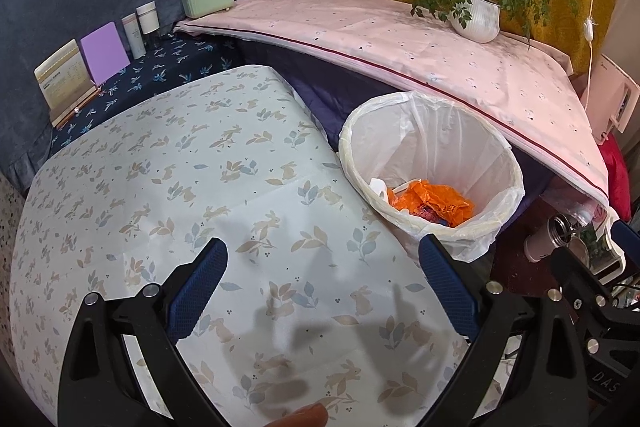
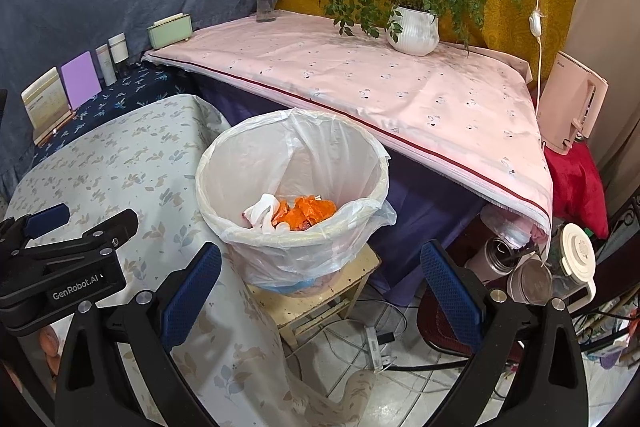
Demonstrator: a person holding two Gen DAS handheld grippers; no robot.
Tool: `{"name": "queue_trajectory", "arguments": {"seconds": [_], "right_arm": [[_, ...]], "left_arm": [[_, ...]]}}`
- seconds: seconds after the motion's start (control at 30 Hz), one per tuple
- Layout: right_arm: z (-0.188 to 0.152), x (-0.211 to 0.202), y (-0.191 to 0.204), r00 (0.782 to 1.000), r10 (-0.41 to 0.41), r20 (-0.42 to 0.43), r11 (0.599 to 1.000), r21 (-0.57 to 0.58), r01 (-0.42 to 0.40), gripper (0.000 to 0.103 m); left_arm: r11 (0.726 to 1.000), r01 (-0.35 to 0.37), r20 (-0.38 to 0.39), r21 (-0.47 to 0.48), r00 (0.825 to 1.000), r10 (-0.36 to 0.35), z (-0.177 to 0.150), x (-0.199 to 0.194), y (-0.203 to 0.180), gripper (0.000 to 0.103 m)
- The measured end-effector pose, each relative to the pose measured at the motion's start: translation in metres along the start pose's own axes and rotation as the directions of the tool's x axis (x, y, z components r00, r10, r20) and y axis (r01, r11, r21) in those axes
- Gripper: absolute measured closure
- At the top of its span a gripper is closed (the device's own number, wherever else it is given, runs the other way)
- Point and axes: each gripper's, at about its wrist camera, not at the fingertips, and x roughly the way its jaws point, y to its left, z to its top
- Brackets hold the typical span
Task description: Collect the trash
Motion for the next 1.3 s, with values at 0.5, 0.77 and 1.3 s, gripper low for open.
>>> {"name": "queue_trajectory", "arguments": {"seconds": [0.5, 0.77, 1.3], "right_arm": [[-0.0047, -0.0011, -0.0033, 1.000, -0.002, -0.002, 1.000, 0.007, 0.002, 0.007], [-0.0063, -0.0011, -0.0037, 1.000, -0.001, -0.003, 1.000, 0.007, 0.001, 0.007], [-0.0099, 0.0001, -0.0012, 1.000, -0.001, -0.005, 1.000, 0.008, 0.001, 0.007]], "left_arm": [[1.000, 0.001, 0.002, 0.017, 1.000, -0.001, -0.0037, -0.0031, -0.0063, 0.011], [1.000, -0.016, -0.001, 0.020, 1.000, 0.016, -0.0054, -0.0025, -0.0075, 0.011], [0.999, -0.030, 0.004, 0.025, 1.000, 0.030, -0.0052, 0.0000, -0.0050, 0.011]]}}
